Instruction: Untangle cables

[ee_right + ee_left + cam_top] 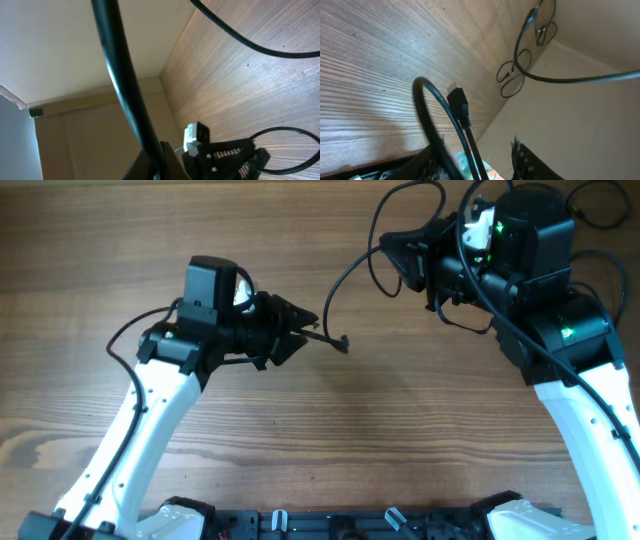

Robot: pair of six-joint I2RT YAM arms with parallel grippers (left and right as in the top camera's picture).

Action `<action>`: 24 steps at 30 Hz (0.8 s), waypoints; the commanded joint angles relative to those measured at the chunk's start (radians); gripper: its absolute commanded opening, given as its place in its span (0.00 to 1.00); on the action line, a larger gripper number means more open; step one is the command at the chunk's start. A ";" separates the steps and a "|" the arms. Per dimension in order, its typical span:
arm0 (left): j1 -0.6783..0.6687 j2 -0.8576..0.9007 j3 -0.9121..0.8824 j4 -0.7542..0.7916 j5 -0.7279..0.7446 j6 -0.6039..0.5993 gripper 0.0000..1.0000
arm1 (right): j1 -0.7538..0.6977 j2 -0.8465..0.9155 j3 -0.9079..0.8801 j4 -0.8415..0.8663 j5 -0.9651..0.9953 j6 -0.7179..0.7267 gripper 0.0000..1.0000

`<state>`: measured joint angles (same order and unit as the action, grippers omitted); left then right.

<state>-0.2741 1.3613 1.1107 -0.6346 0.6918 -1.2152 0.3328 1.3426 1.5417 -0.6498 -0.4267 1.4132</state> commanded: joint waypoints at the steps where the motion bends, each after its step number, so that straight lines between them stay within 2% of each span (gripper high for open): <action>1: -0.005 0.029 0.004 0.004 0.051 -0.006 0.46 | 0.002 0.009 0.008 0.008 -0.024 0.002 0.04; 3: -0.005 0.029 0.004 0.026 0.051 -0.005 0.40 | 0.002 0.009 0.008 0.005 -0.023 0.000 0.05; 5: -0.005 0.029 0.004 0.033 0.051 -0.005 0.20 | 0.002 0.009 0.008 0.005 -0.012 -0.010 0.05; 8: -0.001 0.028 0.004 0.033 0.060 -0.004 0.04 | 0.001 0.009 0.008 -0.010 0.058 -0.053 0.04; 11: 0.060 0.028 0.004 0.028 0.060 0.007 0.04 | 0.000 0.009 0.008 -0.067 0.199 -0.113 0.05; 14: 0.170 0.028 0.004 -0.024 0.059 0.032 0.04 | 0.000 0.009 0.008 -0.206 0.440 -0.130 0.05; 16: 0.255 0.028 0.004 -0.046 0.059 0.064 0.04 | 0.000 0.009 0.008 -0.276 0.533 -0.143 0.04; 19: 0.346 0.028 0.004 -0.066 0.060 0.063 0.08 | 0.000 0.009 0.008 -0.283 0.532 -0.222 0.04; 21: 0.393 0.028 0.004 -0.066 0.071 0.063 0.18 | 0.000 0.009 0.008 -0.286 0.532 -0.288 0.04; 24: 0.431 0.028 0.004 -0.065 0.183 0.063 0.22 | 0.000 0.009 0.008 -0.309 0.555 -0.344 0.05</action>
<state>0.1360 1.3849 1.1107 -0.6998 0.7654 -1.1679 0.3328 1.3430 1.5417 -0.9447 0.0731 1.1374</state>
